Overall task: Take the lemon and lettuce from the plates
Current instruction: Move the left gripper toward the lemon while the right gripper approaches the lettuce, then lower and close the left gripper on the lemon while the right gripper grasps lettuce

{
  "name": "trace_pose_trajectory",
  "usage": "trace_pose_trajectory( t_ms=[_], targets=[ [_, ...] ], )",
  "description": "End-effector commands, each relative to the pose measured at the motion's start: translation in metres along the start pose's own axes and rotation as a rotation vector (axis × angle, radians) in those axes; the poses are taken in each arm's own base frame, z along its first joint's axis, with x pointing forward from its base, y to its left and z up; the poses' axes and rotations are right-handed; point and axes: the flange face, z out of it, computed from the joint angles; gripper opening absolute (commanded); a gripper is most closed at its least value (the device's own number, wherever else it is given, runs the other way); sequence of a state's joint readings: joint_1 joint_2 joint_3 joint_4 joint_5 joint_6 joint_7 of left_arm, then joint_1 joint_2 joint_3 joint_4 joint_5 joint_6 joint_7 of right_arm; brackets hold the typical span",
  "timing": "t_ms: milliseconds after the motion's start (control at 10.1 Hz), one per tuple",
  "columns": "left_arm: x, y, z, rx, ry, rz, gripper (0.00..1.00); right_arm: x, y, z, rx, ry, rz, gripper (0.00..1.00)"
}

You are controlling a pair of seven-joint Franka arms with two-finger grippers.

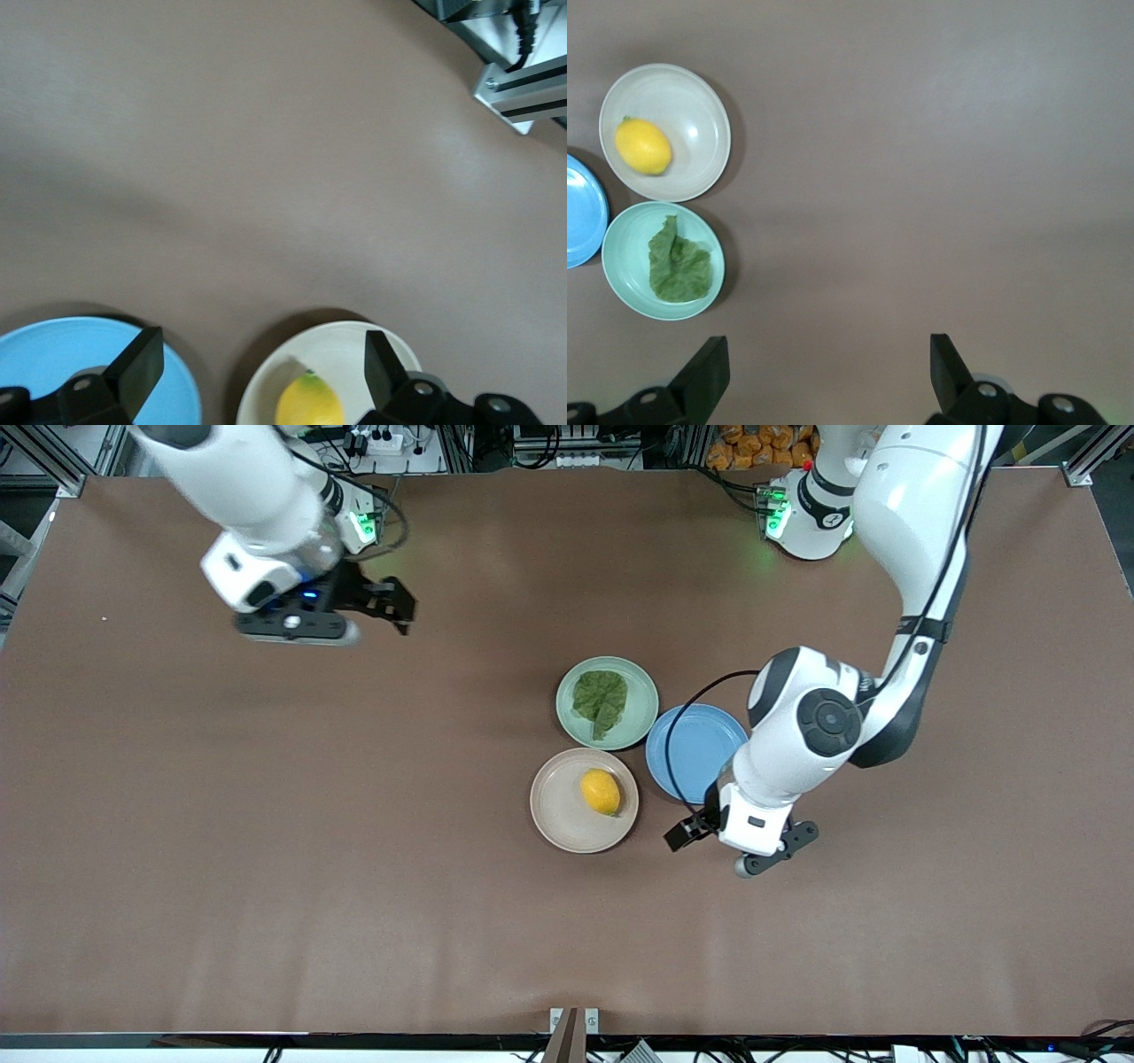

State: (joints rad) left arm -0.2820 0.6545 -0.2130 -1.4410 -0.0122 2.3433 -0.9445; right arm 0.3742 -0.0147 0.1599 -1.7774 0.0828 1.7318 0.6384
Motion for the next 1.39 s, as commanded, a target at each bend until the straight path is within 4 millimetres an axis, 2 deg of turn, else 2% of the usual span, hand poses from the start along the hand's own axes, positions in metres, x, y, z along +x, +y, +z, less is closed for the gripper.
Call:
trace_pose_trajectory(
  t_ms=[0,198,397,595,695,794,893,1092,1290],
  targets=[
    [-0.025,0.024,0.023,-0.053,0.012,-0.046,1.00,-0.015,-0.048,0.049,-0.008,-0.009,0.045,1.00],
    [-0.054,0.032,0.050,-0.031,-0.011,-0.013,1.00,-0.035,-0.105,0.115,-0.029,-0.008,0.108,1.00],
    [-0.069,0.030,0.077,-0.004,-0.038,-0.001,1.00,-0.056,-0.158,0.188,-0.052,0.038,0.192,1.00],
    [-0.091,0.035,0.098,-0.008,-0.048,0.021,1.00,-0.069,-0.188,0.231,-0.001,0.052,0.229,1.00],
    [-0.095,0.034,0.107,0.004,-0.045,0.029,1.00,-0.079,-0.204,0.258,0.005,0.073,0.240,1.00],
    [-0.107,0.033,0.121,0.024,-0.054,0.046,1.00,-0.079,-0.213,0.284,-0.005,0.116,0.273,1.00],
    [-0.111,0.029,0.133,0.044,-0.047,0.052,1.00,-0.081,-0.222,0.307,-0.003,0.147,0.312,1.00],
    [-0.119,0.028,0.144,0.054,-0.047,0.049,1.00,-0.084,-0.236,0.345,-0.012,0.175,0.334,1.00],
    [-0.133,0.031,0.151,0.063,-0.054,0.035,1.00,-0.083,-0.237,0.353,-0.017,0.177,0.344,0.98]
  ],
)
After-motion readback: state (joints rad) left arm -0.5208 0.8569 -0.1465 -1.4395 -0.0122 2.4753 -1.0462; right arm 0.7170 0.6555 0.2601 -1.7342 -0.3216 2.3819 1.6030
